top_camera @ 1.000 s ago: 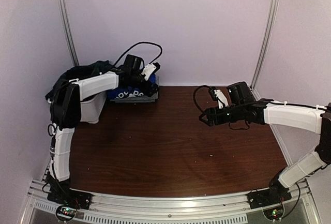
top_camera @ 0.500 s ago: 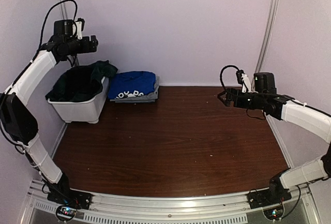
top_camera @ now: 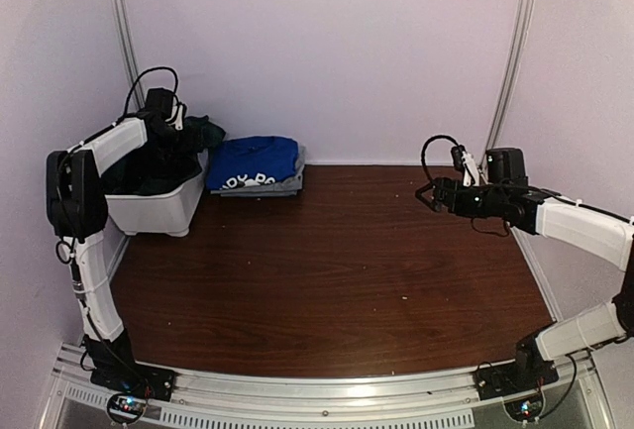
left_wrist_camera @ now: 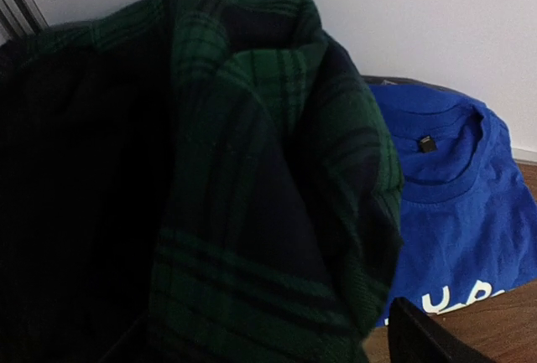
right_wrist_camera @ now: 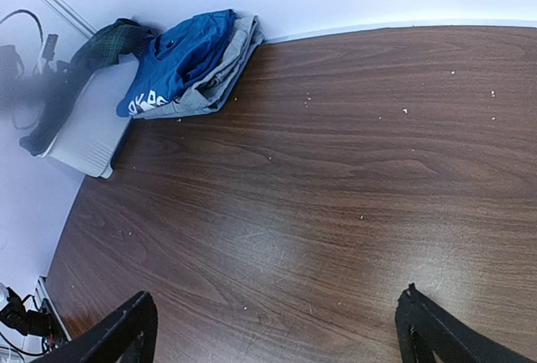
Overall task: Fold and stack the mixed laundry pile
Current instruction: Pick up the crumpled skirt and place it in the bin, then place the crumpled skirt at the center of the board.
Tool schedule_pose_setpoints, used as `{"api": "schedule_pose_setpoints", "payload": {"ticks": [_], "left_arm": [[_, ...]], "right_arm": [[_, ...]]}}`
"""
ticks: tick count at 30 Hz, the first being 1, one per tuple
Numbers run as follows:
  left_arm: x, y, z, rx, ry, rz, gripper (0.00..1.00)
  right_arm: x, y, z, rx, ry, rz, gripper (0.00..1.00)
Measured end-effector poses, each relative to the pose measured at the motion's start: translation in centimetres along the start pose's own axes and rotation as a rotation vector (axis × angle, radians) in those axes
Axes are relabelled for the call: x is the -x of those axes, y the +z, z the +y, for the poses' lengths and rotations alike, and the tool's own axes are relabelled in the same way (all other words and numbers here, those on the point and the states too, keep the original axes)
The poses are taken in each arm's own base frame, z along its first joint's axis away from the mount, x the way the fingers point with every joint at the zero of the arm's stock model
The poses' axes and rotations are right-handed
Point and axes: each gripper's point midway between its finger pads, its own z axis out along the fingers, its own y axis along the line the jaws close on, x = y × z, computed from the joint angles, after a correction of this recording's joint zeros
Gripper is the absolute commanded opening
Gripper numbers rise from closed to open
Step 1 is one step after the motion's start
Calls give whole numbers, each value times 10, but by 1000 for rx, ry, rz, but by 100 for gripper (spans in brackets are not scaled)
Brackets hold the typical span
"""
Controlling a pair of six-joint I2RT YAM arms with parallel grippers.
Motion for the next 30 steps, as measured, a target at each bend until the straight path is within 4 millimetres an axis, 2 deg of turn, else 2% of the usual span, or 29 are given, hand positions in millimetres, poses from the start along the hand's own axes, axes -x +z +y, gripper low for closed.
{"api": "schedule_pose_setpoints", "payload": {"ticks": [3, 5, 6, 8, 13, 17, 20, 24, 27, 28, 30], "left_arm": [[-10, 21, 6, 28, -18, 32, 34], [-9, 21, 3, 18, -17, 35, 10], [-9, 20, -2, 20, -13, 35, 1], [-2, 15, -7, 29, 4, 12, 0], [24, -18, 13, 99, 12, -57, 0], [54, -59, 16, 109, 32, -124, 0], [84, -98, 5, 61, 52, -206, 0], [129, -166, -29, -71, 92, -358, 0], [157, -229, -73, -146, 168, -492, 0], [165, -254, -95, -180, 198, -544, 0], [174, -290, -127, -248, 235, -619, 0]], "right_arm": [[-2, 2, 1, 12, 14, 7, 100], [-2, 2, 2, 18, 18, 9, 100], [-3, 2, 3, 21, 20, 10, 100], [-4, 2, 4, 30, 21, 12, 100], [-6, 2, 5, 42, 34, 20, 100], [-6, 1, 8, 56, 39, 21, 100], [-5, 0, 10, 67, 40, 13, 100], [-4, -3, 13, 81, 37, 4, 100], [-4, -6, 15, 87, 38, -3, 100], [-3, -7, 16, 91, 38, -5, 100], [-1, -8, 18, 98, 40, -11, 100]]}}
